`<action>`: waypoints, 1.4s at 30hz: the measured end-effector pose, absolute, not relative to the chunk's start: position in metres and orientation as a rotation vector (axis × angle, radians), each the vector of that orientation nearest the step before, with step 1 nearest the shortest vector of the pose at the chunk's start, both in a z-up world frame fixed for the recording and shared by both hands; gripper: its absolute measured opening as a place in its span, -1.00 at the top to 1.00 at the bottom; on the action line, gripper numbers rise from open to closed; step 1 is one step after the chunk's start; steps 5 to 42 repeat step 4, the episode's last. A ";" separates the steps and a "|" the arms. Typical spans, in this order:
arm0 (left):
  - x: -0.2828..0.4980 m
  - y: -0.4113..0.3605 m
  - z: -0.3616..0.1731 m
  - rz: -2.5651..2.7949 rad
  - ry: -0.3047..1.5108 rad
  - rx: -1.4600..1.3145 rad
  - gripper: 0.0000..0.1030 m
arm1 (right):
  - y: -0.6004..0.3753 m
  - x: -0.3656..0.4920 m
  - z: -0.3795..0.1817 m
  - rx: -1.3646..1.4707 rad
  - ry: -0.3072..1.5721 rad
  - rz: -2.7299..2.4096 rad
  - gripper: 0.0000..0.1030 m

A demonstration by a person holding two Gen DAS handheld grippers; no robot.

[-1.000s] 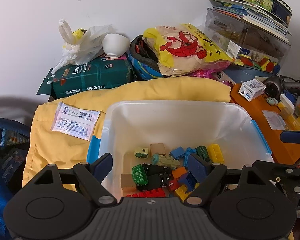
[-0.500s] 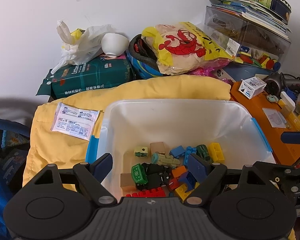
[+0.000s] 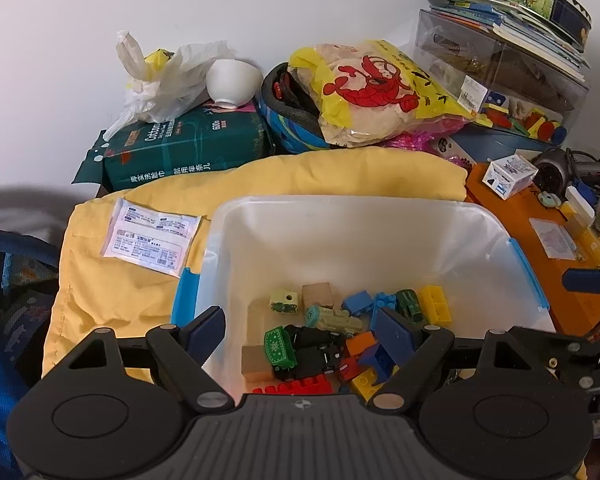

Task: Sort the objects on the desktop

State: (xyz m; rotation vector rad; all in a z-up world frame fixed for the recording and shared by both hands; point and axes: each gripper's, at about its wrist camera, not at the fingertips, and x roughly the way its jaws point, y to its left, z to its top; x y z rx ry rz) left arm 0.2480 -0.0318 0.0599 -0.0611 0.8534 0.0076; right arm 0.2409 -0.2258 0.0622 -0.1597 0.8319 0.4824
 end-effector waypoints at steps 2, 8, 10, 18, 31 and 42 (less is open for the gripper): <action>0.248 -0.033 0.061 0.004 0.845 -0.051 -0.65 | -0.225 0.241 0.062 -0.162 0.832 0.484 -1.00; 0.249 -0.034 0.061 -0.003 0.847 -0.053 -0.65 | -0.225 0.241 0.061 -0.162 0.833 0.487 -1.00; 0.249 -0.034 0.061 -0.003 0.847 -0.053 -0.65 | -0.225 0.241 0.061 -0.162 0.833 0.487 -1.00; 0.249 -0.034 0.061 -0.003 0.847 -0.053 -0.65 | -0.225 0.241 0.061 -0.162 0.833 0.487 -1.00; 0.249 -0.034 0.061 -0.003 0.847 -0.053 -0.65 | -0.225 0.241 0.061 -0.162 0.833 0.487 -1.00; 0.249 -0.034 0.061 -0.003 0.847 -0.053 -0.65 | -0.225 0.241 0.061 -0.162 0.833 0.487 -1.00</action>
